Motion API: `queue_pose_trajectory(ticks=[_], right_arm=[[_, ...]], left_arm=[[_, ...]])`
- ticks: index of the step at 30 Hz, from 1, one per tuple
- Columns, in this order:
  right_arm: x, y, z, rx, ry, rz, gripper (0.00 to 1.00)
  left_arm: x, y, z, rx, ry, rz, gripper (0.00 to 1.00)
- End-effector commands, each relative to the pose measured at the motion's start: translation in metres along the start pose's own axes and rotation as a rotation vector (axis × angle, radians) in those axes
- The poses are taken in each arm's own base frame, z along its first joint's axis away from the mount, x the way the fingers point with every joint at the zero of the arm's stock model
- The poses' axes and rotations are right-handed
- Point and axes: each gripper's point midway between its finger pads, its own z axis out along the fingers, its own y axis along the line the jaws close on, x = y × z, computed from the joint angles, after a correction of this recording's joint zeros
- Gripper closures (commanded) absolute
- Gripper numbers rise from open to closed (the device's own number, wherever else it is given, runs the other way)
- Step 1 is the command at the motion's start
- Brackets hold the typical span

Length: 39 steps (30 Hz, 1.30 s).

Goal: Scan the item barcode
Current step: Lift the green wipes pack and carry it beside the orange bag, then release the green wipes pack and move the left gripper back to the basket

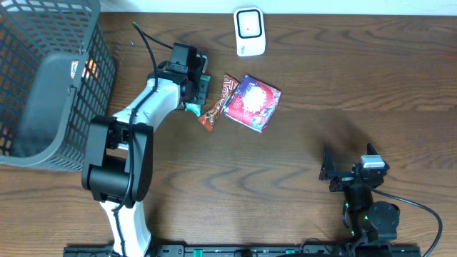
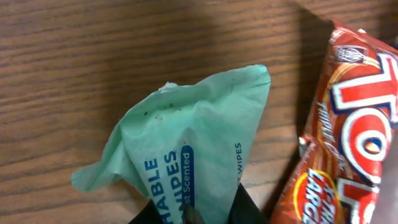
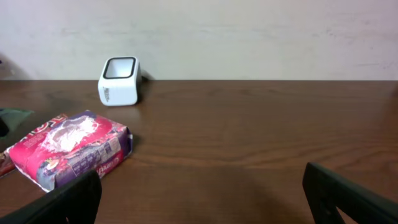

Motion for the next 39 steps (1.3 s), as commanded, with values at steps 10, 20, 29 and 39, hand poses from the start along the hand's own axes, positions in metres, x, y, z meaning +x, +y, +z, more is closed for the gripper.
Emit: queue_pose_trajectory(ticks=[10,20,29,39], right_arm=[[0.001,-0.001,0.0,0.008,-0.001,0.014,0.01],[0.001,-0.002,0.0,0.009,-0.001,0.014,0.01],[0.001,-0.001,0.0,0.008,-0.001,0.015,0.01],[0.001,-0.001,0.0,0.008,-0.001,0.014,0.01]], left_arm=[[-0.006,-0.03,-0.01,0.025,-0.015,0.053,0.59],[-0.082,-0.032,-0.136,0.028,-0.372,0.06,0.42],[-0.137,0.01,-0.306,-0.082,-0.853,0.041,0.16],[-0.138,0.105,-0.407,-0.291,-1.115,-0.084,0.16]])
